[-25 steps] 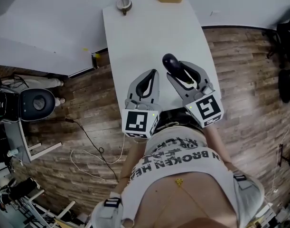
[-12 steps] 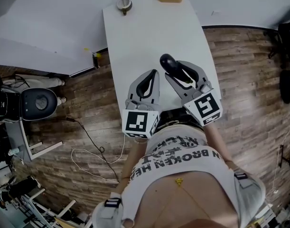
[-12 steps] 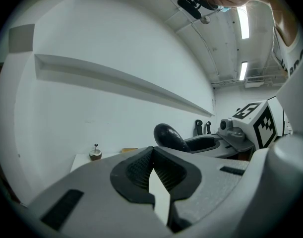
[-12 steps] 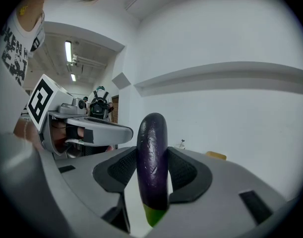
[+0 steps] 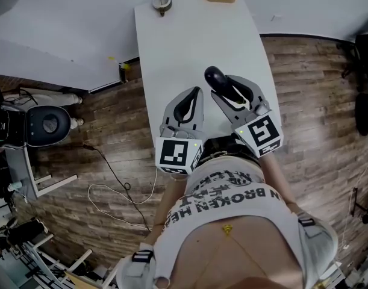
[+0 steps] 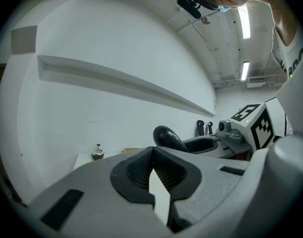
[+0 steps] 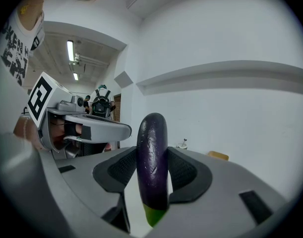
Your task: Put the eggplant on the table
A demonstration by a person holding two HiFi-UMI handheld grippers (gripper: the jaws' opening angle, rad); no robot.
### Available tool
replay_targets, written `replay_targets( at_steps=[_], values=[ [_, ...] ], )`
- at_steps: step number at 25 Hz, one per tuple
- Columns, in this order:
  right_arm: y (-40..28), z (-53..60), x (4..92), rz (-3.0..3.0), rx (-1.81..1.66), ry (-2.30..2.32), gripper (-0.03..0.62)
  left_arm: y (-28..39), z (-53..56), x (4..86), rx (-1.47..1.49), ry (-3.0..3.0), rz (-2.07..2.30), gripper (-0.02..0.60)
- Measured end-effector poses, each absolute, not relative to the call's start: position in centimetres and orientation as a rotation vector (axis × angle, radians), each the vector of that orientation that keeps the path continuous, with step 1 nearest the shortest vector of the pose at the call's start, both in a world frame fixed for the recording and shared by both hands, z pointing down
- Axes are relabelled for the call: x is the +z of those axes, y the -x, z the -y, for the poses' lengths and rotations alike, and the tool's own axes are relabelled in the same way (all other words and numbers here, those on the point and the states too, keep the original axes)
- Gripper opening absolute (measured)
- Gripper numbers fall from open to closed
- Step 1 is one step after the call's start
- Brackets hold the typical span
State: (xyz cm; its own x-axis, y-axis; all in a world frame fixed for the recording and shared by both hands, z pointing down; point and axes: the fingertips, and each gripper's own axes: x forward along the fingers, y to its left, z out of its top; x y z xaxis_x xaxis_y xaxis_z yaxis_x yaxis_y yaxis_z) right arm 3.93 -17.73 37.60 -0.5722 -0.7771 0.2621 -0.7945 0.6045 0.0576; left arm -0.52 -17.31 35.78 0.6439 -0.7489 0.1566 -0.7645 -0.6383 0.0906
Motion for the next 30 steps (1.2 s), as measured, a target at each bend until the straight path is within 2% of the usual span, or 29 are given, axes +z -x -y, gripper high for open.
replay_targets(
  at_steps=[30],
  values=[
    [-2.7, 19.5, 43.6, 2.471, 0.139, -1.126, 0.192, 4.2, 16.2, 37.3, 0.183, -2.605, 1.367, -0.002]
  ],
)
